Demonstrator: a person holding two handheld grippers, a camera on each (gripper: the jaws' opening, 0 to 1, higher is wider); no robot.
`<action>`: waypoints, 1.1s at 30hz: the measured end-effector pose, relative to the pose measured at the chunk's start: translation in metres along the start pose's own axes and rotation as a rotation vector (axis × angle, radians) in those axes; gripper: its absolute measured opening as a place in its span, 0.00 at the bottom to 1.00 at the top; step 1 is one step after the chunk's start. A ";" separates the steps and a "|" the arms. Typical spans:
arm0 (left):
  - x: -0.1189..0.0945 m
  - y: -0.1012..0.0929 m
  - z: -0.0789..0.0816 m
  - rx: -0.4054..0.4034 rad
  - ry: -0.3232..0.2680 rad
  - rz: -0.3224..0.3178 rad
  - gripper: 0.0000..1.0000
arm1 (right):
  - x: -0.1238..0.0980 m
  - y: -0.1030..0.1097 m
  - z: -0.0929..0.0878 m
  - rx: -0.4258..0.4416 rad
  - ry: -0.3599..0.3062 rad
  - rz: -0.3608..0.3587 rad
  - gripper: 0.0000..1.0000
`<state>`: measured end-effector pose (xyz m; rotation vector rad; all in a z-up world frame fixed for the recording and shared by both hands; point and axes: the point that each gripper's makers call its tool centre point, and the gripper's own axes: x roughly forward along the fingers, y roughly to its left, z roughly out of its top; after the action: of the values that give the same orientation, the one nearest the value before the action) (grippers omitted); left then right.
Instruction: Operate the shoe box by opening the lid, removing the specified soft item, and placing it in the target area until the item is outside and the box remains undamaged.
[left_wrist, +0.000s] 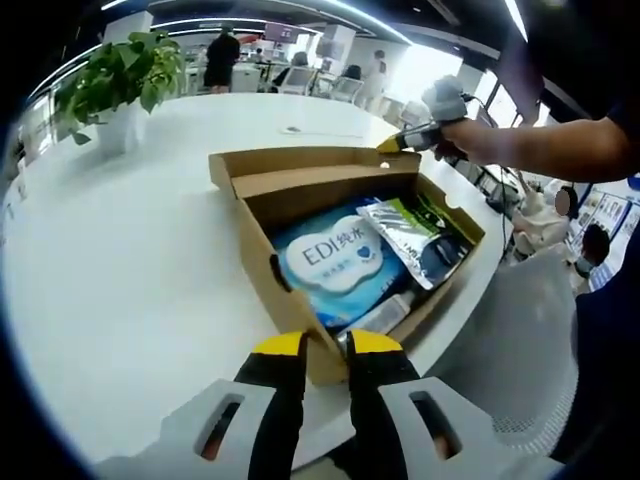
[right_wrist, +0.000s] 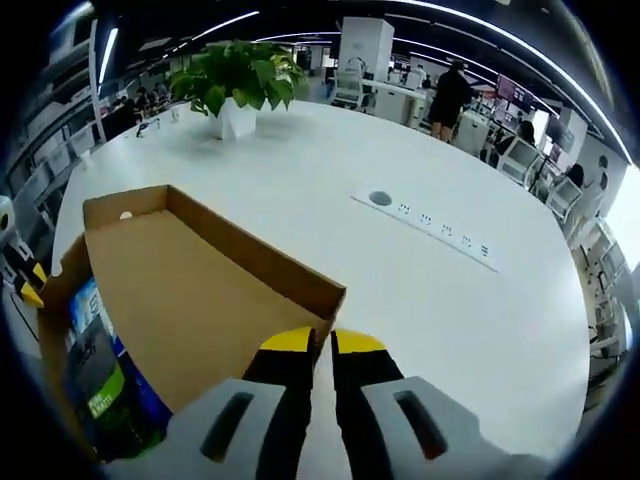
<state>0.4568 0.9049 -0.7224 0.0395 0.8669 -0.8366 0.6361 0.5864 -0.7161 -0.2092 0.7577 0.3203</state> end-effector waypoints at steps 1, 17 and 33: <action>0.000 0.000 0.000 -0.001 -0.001 0.000 0.13 | -0.001 -0.001 0.002 0.006 -0.011 -0.004 0.12; -0.014 0.003 0.016 -0.003 -0.066 0.019 0.23 | -0.105 0.028 0.014 0.040 -0.181 0.008 0.18; 0.032 -0.075 0.052 0.079 -0.016 -0.185 0.32 | -0.147 0.106 -0.056 0.050 -0.145 0.096 0.28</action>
<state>0.4526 0.8146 -0.6877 0.0224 0.8303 -1.0429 0.4627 0.6380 -0.6602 -0.1010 0.6328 0.4028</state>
